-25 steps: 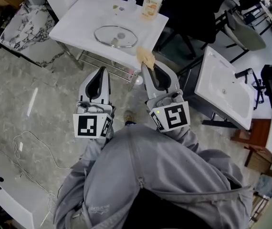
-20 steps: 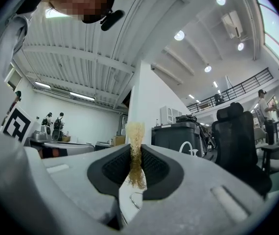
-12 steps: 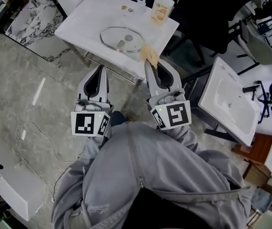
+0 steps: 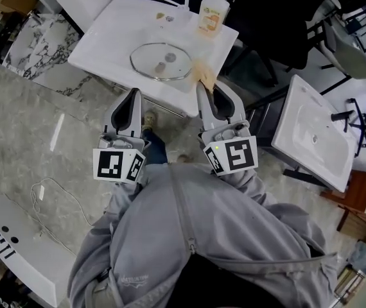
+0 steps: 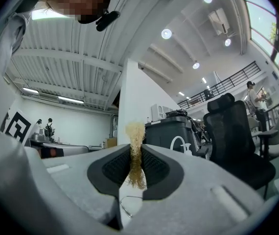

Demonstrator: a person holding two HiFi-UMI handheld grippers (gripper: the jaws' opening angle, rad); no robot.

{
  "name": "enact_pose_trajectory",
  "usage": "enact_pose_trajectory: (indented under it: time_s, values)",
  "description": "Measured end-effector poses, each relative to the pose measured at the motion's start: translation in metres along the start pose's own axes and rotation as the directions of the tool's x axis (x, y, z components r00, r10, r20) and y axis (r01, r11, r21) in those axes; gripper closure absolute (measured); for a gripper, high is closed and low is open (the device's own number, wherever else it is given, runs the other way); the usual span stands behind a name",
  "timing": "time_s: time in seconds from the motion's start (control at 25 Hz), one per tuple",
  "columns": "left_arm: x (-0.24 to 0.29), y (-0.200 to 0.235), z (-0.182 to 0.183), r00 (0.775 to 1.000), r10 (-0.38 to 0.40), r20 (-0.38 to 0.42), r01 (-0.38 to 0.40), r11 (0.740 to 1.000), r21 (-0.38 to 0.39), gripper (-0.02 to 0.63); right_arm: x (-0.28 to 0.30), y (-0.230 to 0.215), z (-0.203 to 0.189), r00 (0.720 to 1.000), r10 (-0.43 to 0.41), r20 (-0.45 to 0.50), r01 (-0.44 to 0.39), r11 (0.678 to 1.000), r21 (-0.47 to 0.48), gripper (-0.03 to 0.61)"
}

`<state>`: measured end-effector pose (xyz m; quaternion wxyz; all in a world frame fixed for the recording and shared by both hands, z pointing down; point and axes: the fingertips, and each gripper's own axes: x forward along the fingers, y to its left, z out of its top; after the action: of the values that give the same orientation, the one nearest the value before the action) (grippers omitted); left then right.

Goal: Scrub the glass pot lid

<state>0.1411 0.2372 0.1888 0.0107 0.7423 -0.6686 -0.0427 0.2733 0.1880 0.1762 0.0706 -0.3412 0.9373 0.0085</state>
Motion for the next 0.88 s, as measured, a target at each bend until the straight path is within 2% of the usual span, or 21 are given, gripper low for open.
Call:
enact_pose_trajectory:
  time_s: [0.2, 0.32, 0.52, 0.72, 0.88]
  values:
    - [0.048, 0.034, -0.004, 0.996, -0.09, -0.003, 0.09, 0.996, -0.001, 0.607, 0.038, -0.015, -0.014, 0.996, -0.086, 0.014, 0.087, 0.996, -0.016, 0.532]
    - [0.084, 0.064, -0.004, 0.986, -0.166, 0.011, 0.166, 0.986, 0.009, 0.606, 0.079, -0.021, -0.026, 0.992, -0.128, 0.019, 0.129, 0.991, -0.036, 0.532]
    - [0.144, 0.125, -0.01, 0.966, -0.257, -0.005, 0.257, 0.966, -0.031, 0.606, 0.154, -0.025, -0.042, 0.981, -0.193, 0.014, 0.194, 0.978, -0.072, 0.532]
    - [0.188, 0.164, -0.025, 0.929, -0.365, -0.065, 0.359, 0.93, -0.082, 0.607, 0.198, -0.025, -0.062, 0.958, -0.282, -0.048, 0.278, 0.958, -0.077, 0.532]
    - [0.214, 0.186, -0.041, 0.892, -0.439, -0.106, 0.429, 0.897, -0.105, 0.606, 0.222, -0.029, -0.077, 0.927, -0.367, -0.083, 0.362, 0.93, -0.069, 0.532]
